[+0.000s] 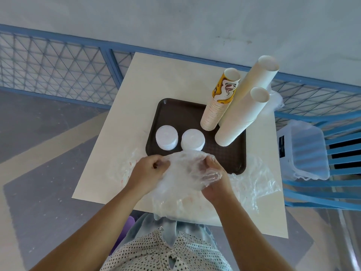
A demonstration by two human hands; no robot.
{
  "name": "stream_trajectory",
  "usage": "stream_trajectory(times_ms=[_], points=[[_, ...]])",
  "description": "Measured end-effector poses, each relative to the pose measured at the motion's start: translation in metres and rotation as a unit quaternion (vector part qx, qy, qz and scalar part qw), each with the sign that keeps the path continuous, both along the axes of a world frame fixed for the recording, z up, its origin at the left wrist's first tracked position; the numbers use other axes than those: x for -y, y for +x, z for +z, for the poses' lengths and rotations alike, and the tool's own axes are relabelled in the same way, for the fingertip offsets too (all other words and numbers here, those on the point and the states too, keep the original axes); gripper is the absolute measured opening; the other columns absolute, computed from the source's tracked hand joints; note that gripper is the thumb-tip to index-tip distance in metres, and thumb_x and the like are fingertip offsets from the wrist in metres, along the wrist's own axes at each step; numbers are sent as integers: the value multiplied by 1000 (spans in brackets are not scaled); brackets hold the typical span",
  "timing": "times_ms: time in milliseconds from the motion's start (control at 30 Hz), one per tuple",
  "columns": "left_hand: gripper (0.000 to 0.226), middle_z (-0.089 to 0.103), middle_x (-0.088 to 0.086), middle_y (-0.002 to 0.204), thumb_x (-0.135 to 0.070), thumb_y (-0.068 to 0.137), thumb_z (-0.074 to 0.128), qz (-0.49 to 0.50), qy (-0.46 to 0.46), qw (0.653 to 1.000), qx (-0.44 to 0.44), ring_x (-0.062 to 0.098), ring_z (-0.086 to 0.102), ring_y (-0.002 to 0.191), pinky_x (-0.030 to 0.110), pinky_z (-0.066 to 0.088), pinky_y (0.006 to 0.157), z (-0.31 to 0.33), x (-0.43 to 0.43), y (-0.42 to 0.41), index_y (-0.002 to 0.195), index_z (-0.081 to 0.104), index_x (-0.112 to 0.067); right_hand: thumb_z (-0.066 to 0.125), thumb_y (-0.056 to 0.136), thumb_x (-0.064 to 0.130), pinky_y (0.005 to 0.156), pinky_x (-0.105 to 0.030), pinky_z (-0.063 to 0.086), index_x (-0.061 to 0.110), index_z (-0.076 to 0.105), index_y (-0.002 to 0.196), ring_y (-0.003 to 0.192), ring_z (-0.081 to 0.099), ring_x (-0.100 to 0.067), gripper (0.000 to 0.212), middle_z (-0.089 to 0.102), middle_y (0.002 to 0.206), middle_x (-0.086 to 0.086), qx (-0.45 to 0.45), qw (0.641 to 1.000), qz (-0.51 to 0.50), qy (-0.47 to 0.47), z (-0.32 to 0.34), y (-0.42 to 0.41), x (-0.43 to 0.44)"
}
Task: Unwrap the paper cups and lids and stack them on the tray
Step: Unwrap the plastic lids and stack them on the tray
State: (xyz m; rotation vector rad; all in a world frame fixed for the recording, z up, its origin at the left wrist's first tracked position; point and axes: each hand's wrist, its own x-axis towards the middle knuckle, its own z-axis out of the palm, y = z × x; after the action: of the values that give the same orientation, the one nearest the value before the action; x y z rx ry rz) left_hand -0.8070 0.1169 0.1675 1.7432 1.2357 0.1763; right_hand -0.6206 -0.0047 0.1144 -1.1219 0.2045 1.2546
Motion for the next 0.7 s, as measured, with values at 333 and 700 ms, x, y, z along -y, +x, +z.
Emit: stream_trajectory(times_ms=[333,700], points=[[13,72,-9,95,-50,97,65,-20,-99,992,79,10,68,81,24,53,57,5,-14,-4,104,70,-39,53,107,19,63,-22,60,21,66,110,90,65,-14,13,70,104,3,97,993,-41,-61,6,5,28],[23,74,-18,108,-35,98,71,-128,-144,979,65,3,70,102,27,55,86,-7,-41,-11,120,69,-43,54,107,27,71,-35,53,19,70,111,81,65,-18,18,68,97,-3,132,986,5,-98,4,39,77]])
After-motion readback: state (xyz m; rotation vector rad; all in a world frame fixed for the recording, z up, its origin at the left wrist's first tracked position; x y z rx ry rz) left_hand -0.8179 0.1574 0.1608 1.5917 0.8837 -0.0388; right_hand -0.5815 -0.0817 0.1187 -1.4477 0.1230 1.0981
